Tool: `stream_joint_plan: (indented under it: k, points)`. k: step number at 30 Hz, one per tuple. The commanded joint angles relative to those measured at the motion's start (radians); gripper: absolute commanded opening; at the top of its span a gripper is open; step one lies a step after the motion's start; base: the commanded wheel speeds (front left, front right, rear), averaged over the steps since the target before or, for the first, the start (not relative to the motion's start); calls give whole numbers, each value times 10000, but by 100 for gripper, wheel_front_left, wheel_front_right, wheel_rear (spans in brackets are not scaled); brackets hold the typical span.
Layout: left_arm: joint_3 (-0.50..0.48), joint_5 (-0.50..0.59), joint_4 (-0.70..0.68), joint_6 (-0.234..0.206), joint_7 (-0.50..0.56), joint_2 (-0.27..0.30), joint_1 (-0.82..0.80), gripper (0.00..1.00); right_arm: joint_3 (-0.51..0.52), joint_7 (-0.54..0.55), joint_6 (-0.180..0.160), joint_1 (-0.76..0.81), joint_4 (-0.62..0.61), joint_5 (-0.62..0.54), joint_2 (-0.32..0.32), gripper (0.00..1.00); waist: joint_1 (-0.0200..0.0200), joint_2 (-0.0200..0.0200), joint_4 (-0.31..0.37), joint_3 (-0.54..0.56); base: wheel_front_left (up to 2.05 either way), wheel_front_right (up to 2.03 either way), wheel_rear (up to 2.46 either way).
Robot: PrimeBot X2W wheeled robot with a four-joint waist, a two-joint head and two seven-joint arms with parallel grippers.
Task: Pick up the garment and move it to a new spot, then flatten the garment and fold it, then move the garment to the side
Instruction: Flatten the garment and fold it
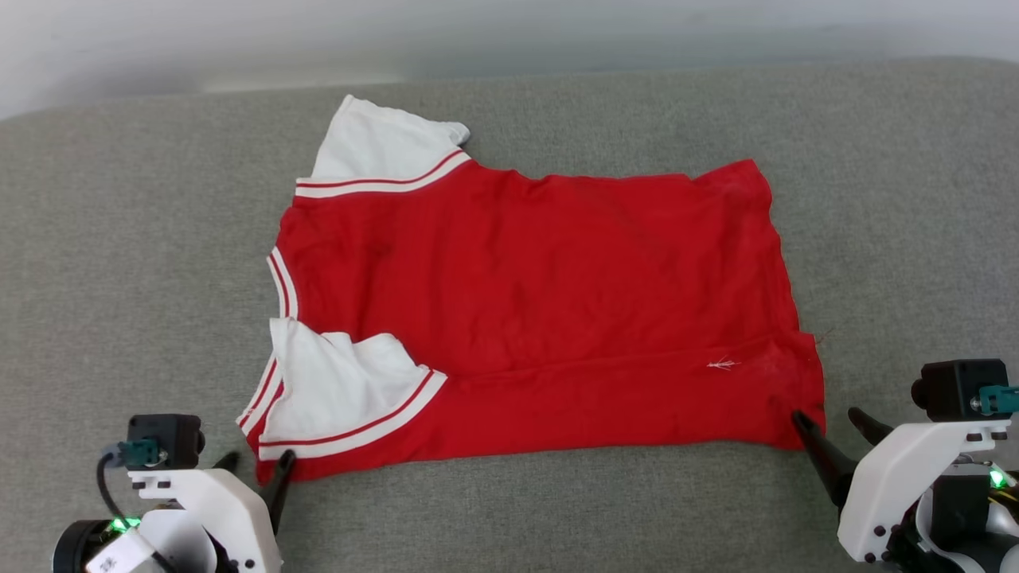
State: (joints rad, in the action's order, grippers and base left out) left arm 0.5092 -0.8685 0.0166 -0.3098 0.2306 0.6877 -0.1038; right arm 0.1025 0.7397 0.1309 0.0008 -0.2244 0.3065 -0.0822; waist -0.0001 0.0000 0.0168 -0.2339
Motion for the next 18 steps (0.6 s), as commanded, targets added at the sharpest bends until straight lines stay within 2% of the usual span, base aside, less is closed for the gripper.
stream_joint_plan:
  k: [1,5,9,10,11,12,18]
  points:
    - [7,-53,151,9,68,-29,-87,100,-2,-39,-4,-90,-80,-73,84,100,1,0,88,-202,0,0,0]
    - [296,37,703,41,346,-43,-94,100,-2,-66,-4,-178,-175,-52,131,100,1,0,136,-371,0,0,0]
    - [764,-184,1205,424,785,-309,120,100,-61,-76,-4,-258,-262,-53,96,100,1,0,154,-366,0,0,0]
    - [867,-219,1278,505,868,-360,180,53,-65,-64,-4,-249,-276,-82,49,100,1,0,137,-317,0,0,0]
    - [939,-279,1309,597,883,-428,228,24,-75,-47,-4,-261,-278,-105,-5,100,1,0,122,-257,0,0,0]
    - [969,-350,1304,699,849,-543,264,0,-83,-31,-4,-281,-278,-141,-73,100,1,0,103,-182,0,0,0]
    - [701,-241,955,956,92,-585,27,0,-170,223,-2,-280,-60,-394,-465,100,1,0,-80,186,0,0,0]
